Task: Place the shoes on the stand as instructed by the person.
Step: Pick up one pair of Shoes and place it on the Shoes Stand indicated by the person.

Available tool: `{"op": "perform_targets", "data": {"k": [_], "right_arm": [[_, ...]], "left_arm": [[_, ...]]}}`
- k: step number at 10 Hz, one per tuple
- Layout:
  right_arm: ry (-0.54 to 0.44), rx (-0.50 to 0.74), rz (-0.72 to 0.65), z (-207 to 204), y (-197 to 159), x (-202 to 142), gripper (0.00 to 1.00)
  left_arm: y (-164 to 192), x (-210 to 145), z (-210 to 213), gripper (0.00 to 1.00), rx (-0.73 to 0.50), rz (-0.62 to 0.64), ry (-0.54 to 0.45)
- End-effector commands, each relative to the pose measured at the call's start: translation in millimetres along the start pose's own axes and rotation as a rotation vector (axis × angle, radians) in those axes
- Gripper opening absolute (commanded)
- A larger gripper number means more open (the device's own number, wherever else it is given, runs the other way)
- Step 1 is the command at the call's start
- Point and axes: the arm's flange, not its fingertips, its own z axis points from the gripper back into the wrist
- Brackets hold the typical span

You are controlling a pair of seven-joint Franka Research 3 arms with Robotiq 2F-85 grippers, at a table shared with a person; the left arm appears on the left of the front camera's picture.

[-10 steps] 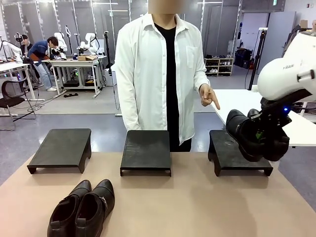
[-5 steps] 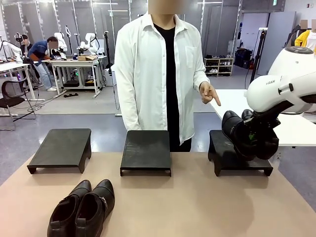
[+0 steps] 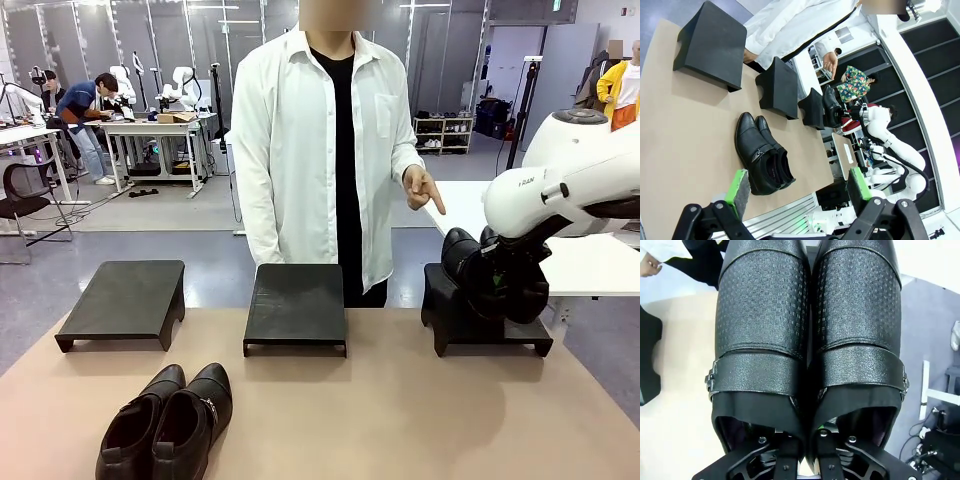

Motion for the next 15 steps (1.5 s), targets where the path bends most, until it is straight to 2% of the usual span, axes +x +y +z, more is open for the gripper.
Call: {"op": "perform_targets", "data": {"k": [1,6,12,14,15], "right_arm": [[-0.049,-0.040,-0.038,-4.2,9.0,15.0,0.08],[-0.072,-0.038,-0.064,-26.8,15.4,15.8,0.08],[-0.051,-0.037,-0.099,-42.8,13.0,16.2,0.08],[-0.069,-0.038,-0.100,-43.9,13.1,17.0,0.22],[-0.067,-0.036,-0.095,-45.6,15.3,17.5,0.37]], "left_arm": [[-0.8,0.0,0.4,1.00,-0.007,-0.006,0.001],[-0.8,0.0,0.4,1.00,-0.007,-0.006,0.001],[-0.8,0.0,0.4,1.00,-0.007,-0.006,0.001],[-0.8,0.0,0.4,1.00,-0.007,-0.006,0.001],[-0.8,0.0,0.4,1.00,-0.007,-0.006,0.001]]}}
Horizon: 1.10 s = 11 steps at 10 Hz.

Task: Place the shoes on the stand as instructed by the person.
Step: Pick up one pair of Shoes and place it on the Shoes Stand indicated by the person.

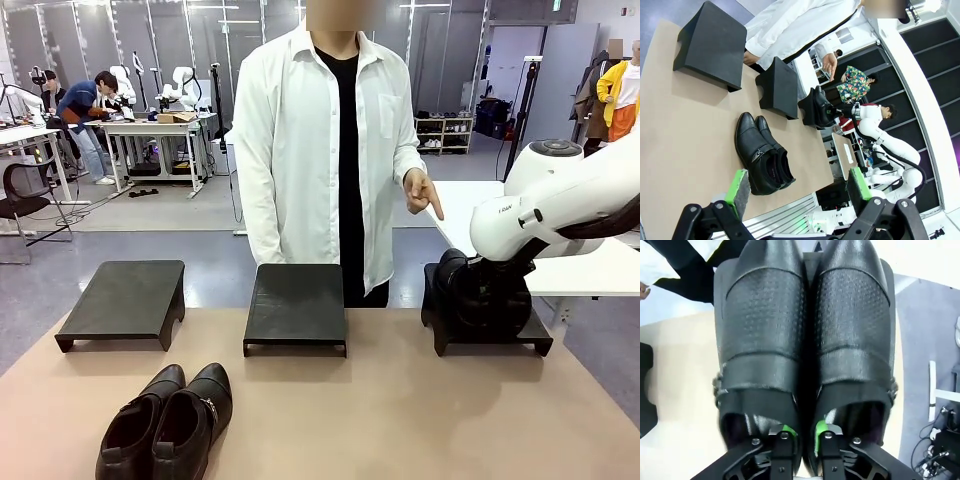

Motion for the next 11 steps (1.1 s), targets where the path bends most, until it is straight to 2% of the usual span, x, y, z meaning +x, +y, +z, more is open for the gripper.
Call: {"op": "perform_targets", "data": {"k": [1,2,3,4,5,6,8,9,11], "right_arm": [[-0.042,-0.030,-0.016,-0.9,11.1,5.3,0.49],[-0.039,-0.030,-0.021,-0.1,9.8,3.3,0.80],[-0.037,-0.026,-0.026,2.1,8.0,0.8,0.92],[-0.037,-0.023,-0.031,3.5,7.1,-0.3,1.00],[-0.039,-0.020,-0.034,5.2,6.8,-2.1,0.83],[-0.040,-0.018,-0.036,7.5,7.0,-3.8,1.00],[-0.048,-0.007,-0.050,11.2,5.3,-5.9,1.00],[-0.005,0.000,-0.010,11.4,5.1,-6.7,1.00],[-0.022,0.001,-0.008,8.6,1.4,2.6,1.00]], "left_arm": [[-0.8,0.0,0.4,1.00,-0.007,-0.006,0.001],[-0.8,0.0,0.4,1.00,-0.007,-0.006,0.001],[-0.8,0.0,0.4,1.00,-0.007,-0.006,0.001],[-0.8,0.0,0.4,1.00,-0.007,-0.006,0.001],[-0.8,0.0,0.4,1.00,-0.007,-0.006,0.001],[-0.8,0.0,0.4,1.00,-0.007,-0.006,0.001],[-0.8,0.0,0.4,1.00,-0.007,-0.006,0.001],[-0.8,0.0,0.4,1.00,-0.007,-0.006,0.001],[-0.8,0.0,0.4,1.00,-0.007,-0.006,0.001]]}}
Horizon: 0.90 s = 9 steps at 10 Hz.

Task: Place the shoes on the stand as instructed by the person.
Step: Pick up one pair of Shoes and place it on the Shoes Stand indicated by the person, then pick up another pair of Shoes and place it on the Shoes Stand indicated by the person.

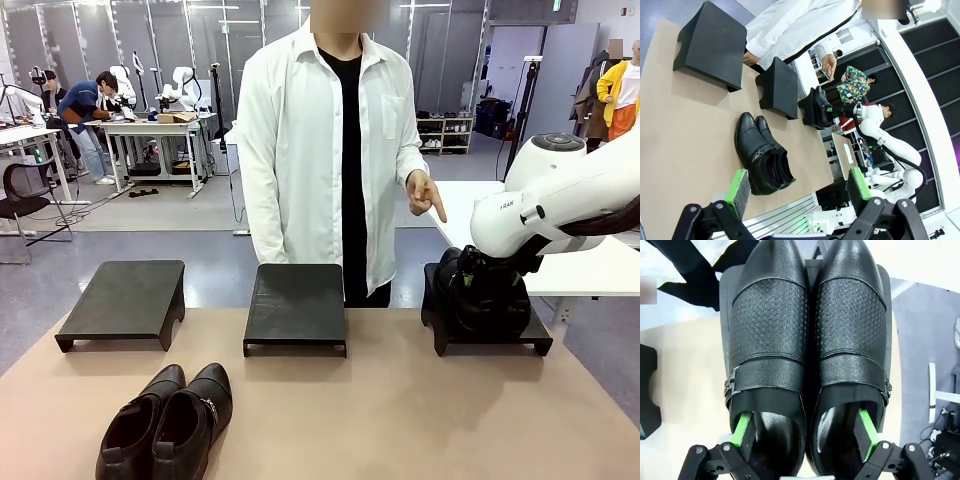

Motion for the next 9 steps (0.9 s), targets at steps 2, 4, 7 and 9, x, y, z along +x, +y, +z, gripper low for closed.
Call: {"op": "perform_targets", "data": {"k": [2,4,7,9], "right_arm": [[-0.005,0.001,-0.002,-0.8,0.2,1.5,1.00],[-0.005,0.001,-0.002,-0.8,0.2,1.5,1.00],[-0.005,0.001,-0.002,-0.8,0.2,1.5,1.00],[0.029,0.055,0.021,26.6,-3.9,-2.2,1.00]], "left_arm": [[-0.8,0.0,0.4,1.00,-0.007,-0.006,0.001],[-0.8,0.0,0.4,1.00,-0.007,-0.006,0.001],[-0.8,0.0,0.4,1.00,-0.007,-0.006,0.001],[-0.8,0.0,0.4,1.00,-0.007,-0.006,0.001]]}}
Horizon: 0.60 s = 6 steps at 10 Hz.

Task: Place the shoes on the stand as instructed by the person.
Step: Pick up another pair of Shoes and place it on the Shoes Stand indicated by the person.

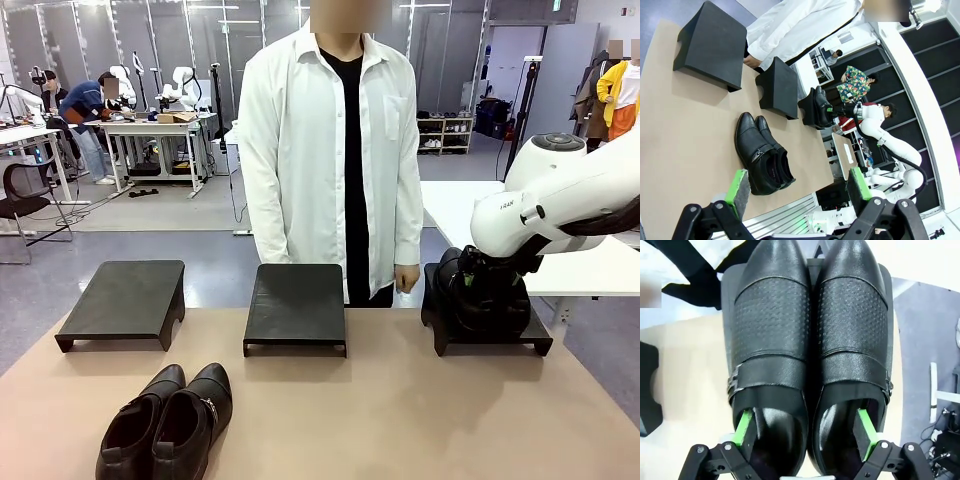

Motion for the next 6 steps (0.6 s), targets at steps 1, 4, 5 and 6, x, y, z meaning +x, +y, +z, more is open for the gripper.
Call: {"op": "perform_targets", "data": {"k": [1,4,5,6], "right_arm": [[0.053,0.110,0.013,48.9,-10.1,-10.1,1.00],[0.149,0.229,-0.049,111.2,-60.5,-48.3,1.00],[0.176,0.266,-0.068,124.5,-83.3,-66.8,1.00],[0.191,0.325,-0.098,135.6,-109.6,-87.1,1.00]], "left_arm": [[-0.8,0.0,0.5,1.00,-0.007,-0.006,0.001],[-0.8,0.0,0.5,1.00,-0.007,-0.006,0.001],[-0.8,0.0,0.5,1.00,-0.007,-0.006,0.001],[-0.8,0.0,0.5,1.00,-0.007,-0.006,0.001]]}}
